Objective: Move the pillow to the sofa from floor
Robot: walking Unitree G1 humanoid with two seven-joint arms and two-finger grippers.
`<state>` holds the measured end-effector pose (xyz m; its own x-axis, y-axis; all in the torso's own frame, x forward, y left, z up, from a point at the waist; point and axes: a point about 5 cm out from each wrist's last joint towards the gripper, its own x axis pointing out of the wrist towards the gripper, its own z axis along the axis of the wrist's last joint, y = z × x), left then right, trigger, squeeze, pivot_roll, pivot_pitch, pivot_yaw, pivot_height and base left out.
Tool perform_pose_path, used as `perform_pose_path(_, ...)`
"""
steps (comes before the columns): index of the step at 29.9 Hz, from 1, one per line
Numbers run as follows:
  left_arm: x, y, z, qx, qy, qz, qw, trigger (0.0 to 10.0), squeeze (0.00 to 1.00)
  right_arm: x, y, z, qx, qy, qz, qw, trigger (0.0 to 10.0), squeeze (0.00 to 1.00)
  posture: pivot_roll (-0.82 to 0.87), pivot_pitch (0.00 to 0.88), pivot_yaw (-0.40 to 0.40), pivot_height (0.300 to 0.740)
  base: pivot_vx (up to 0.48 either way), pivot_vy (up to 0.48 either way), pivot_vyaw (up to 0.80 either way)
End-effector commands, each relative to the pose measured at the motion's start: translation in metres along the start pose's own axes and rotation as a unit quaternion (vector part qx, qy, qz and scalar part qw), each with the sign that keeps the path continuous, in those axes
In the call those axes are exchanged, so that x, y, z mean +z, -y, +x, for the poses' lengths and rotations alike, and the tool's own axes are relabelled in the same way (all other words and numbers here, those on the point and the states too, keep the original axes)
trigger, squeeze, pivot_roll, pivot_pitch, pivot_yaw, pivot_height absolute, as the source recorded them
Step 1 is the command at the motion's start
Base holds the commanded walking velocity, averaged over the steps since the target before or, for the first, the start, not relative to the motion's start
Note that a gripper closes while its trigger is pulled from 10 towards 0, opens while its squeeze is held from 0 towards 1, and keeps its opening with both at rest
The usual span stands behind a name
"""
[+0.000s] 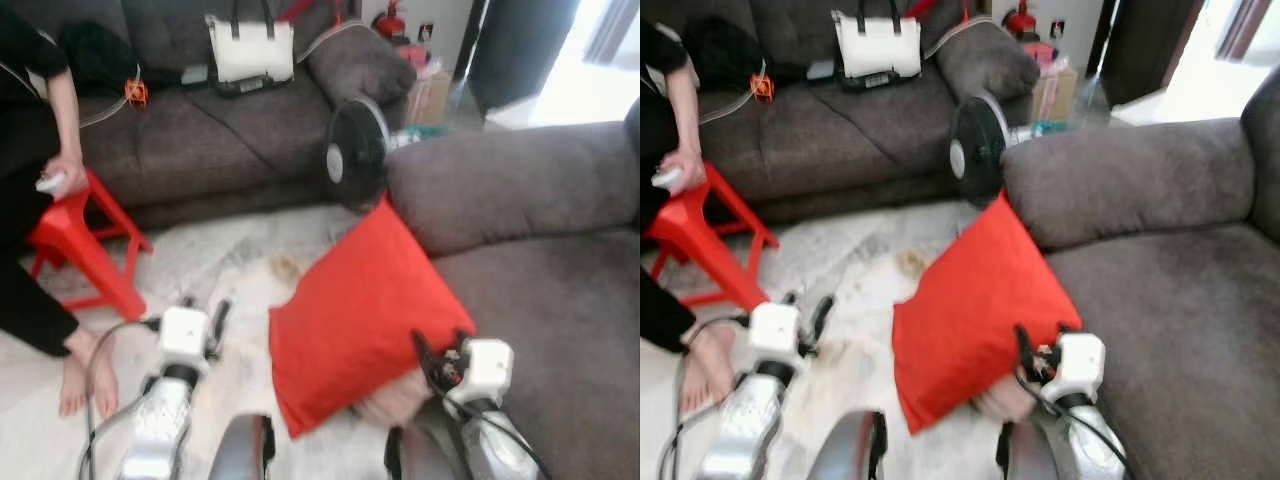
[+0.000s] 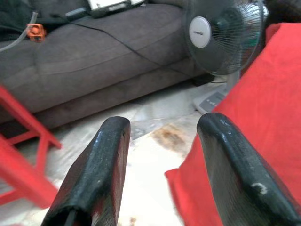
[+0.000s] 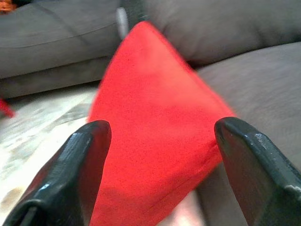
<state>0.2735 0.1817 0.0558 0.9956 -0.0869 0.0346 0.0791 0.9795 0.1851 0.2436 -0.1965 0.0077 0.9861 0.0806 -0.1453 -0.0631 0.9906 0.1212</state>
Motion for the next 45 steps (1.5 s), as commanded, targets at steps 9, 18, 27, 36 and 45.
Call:
perform_pose_path(9,-0.005,-0.008,0.001,0.0,-0.013,0.007,1.0,10.0,0.0,0.006,-0.01,0.008,0.001,-0.006,0.018,1.0,10.0,0.0,0.1,0.058,-0.016,0.55,0.215,0.0,-0.1)
perform_pose_path(18,-0.005,-0.004,0.001,-0.008,-0.015,0.002,1.0,10.0,0.0,0.003,-0.009,0.009,-0.003,-0.013,0.02,1.0,10.0,0.0,0.11,0.057,-0.018,0.55,0.0,0.0,-0.24)
perform_pose_path(27,-0.003,-0.002,0.003,-0.015,-0.015,-0.002,1.0,10.0,0.0,-0.003,-0.01,0.01,0.003,-0.034,0.017,0.999,10.0,0.0,0.11,0.056,-0.019,0.55,0.0,0.0,0.0)
perform_pose_path(36,-0.002,0.001,0.003,-0.021,-0.012,-0.004,1.0,10.0,0.0,-0.005,-0.009,0.012,0.0,-0.038,0.021,0.999,10.0,0.0,0.11,0.058,-0.018,0.55,0.0,0.0,0.0)
perform_pose_path(45,-0.001,0.0,0.003,-0.021,-0.013,-0.003,1.0,10.0,0.0,-0.009,-0.007,0.011,0.0,-0.044,0.021,0.999,10.0,0.0,0.11,0.061,-0.017,0.55,0.0,0.0,0.0)
